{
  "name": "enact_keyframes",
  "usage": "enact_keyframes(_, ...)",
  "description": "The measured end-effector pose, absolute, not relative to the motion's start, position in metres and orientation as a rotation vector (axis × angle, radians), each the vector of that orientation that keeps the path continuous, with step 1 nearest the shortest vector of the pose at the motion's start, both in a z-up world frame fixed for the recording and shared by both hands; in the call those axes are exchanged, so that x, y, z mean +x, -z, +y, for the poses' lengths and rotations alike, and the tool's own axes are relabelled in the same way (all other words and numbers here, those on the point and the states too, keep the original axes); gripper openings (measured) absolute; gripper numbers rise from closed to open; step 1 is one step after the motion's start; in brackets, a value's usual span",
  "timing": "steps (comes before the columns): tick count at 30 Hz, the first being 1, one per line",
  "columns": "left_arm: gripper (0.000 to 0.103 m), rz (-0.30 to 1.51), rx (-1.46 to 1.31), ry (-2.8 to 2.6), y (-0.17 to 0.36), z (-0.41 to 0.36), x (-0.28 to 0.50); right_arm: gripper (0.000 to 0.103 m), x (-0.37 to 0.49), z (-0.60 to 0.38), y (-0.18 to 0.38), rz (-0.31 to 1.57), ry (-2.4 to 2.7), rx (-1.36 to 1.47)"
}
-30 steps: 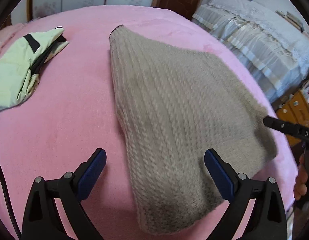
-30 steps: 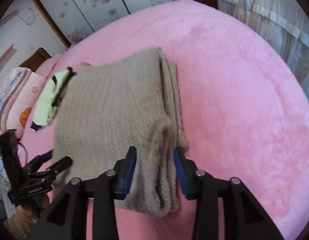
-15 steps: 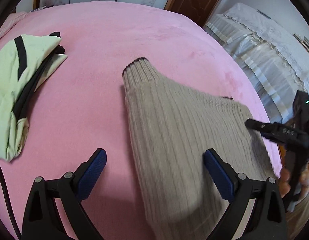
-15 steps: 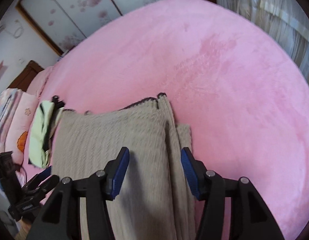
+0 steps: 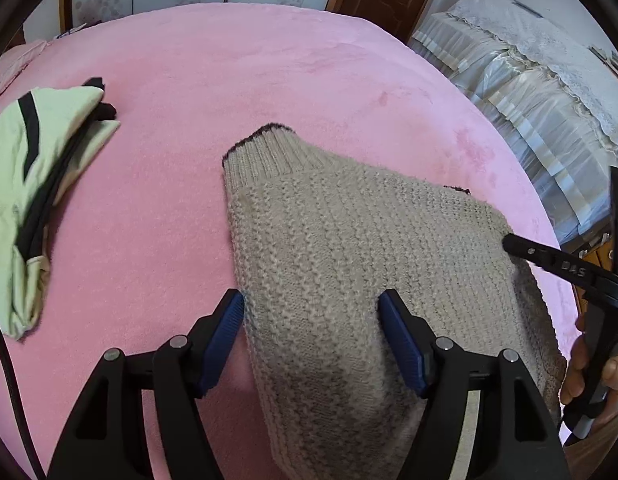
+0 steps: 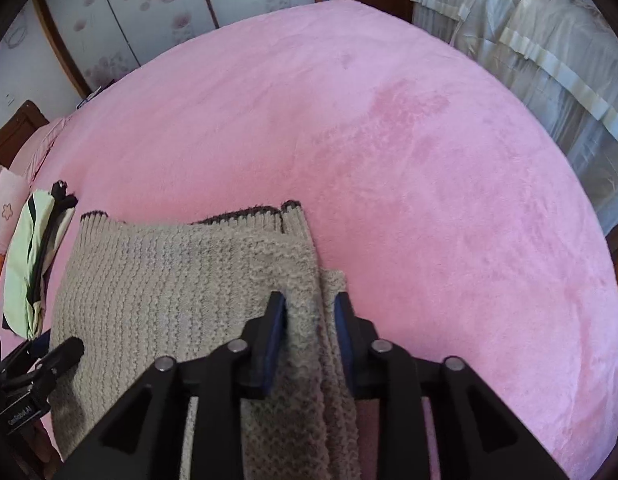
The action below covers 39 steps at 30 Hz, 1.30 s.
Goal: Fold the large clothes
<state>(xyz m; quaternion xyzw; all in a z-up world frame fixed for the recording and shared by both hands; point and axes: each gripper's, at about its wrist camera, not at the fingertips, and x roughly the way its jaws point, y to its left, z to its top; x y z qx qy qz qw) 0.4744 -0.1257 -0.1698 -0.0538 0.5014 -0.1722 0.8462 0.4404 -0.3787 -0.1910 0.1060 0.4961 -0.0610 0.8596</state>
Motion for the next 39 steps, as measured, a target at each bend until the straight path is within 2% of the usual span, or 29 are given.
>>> enact_keyframes(3,0.069,1.035,-0.065,0.346,0.154,-0.124,0.464,0.032,0.421,-0.377,0.165,0.988,0.109,0.219)
enact_keyframes(8,0.080,1.002,-0.024,0.333,0.120,-0.119,0.434,0.033,0.381,-0.370,0.125,0.928,0.069,0.251)
enact_keyframes(17,0.085,0.931,-0.036,0.344,0.055,-0.108,0.373,0.038,0.320,-0.339,0.068,0.872,0.005,0.193)
enact_keyframes(27,0.089,0.893,-0.003,0.362,0.013,-0.118,0.322,0.059,0.273,-0.317,0.029,0.802,-0.039,0.129)
enact_keyframes(39,0.091,0.900,0.021,0.412,0.004,-0.135,0.294,0.072,0.240,-0.310,0.024,0.786,-0.092,0.093)
